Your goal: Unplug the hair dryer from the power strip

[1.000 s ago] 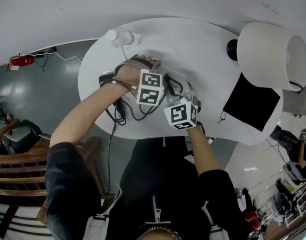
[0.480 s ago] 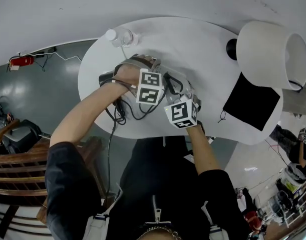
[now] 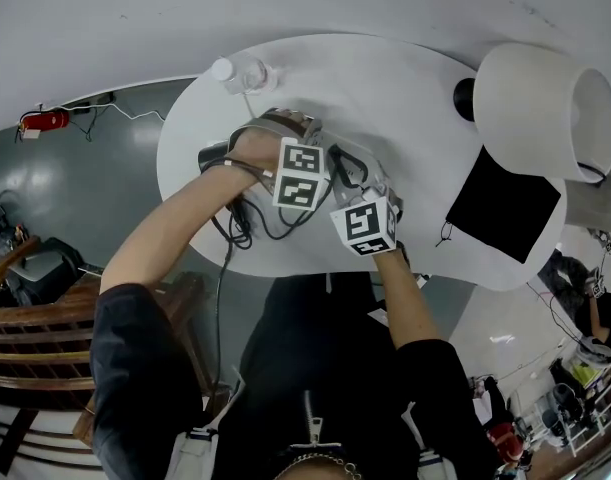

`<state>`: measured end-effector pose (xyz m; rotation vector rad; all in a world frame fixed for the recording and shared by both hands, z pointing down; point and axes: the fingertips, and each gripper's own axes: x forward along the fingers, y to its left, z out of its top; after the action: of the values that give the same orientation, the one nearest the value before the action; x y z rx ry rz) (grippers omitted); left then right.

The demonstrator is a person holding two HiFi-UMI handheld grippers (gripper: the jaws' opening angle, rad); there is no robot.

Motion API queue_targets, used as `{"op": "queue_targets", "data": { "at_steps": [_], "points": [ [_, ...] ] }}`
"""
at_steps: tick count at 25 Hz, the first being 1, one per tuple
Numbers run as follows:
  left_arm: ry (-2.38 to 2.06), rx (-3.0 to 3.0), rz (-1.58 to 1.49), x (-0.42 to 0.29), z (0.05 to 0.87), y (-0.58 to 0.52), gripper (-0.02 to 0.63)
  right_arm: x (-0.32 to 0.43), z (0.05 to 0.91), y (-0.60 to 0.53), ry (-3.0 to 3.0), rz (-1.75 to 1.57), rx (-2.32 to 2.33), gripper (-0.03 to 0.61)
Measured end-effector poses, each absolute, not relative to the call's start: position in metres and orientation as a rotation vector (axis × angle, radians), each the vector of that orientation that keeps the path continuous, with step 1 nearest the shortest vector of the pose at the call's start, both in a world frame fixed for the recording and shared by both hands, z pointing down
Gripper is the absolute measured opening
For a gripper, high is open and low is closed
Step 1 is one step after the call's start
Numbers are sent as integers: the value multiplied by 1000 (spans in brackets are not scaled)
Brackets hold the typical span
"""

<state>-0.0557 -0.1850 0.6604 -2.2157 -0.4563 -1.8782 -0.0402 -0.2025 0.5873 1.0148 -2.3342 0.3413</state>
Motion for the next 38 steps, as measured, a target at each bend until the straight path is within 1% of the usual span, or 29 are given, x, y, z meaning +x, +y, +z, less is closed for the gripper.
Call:
{"op": "queue_targets", "data": {
  "at_steps": [5,13,20,28,38],
  "points": [
    [-459,-2214,-1880,-56,661,-185,393,-43,589,-196,-2319,256,990,40],
    [-455,-2208,-1880,-56,661,-185,393,-42,588,-200,-2335,312,973,40],
    [-463,-2198,-1886,-56,661,-184,393,-44,588,-193,-2310,246,969,40],
    [-465,-2197,-1877,-56,660,-184,393,-42,586,-200,-2336,265,954,40],
    [-469,-2193,-1882,-56,660,-184,393,-39,593,-197,-2327,292,986,63]
  ]
}}
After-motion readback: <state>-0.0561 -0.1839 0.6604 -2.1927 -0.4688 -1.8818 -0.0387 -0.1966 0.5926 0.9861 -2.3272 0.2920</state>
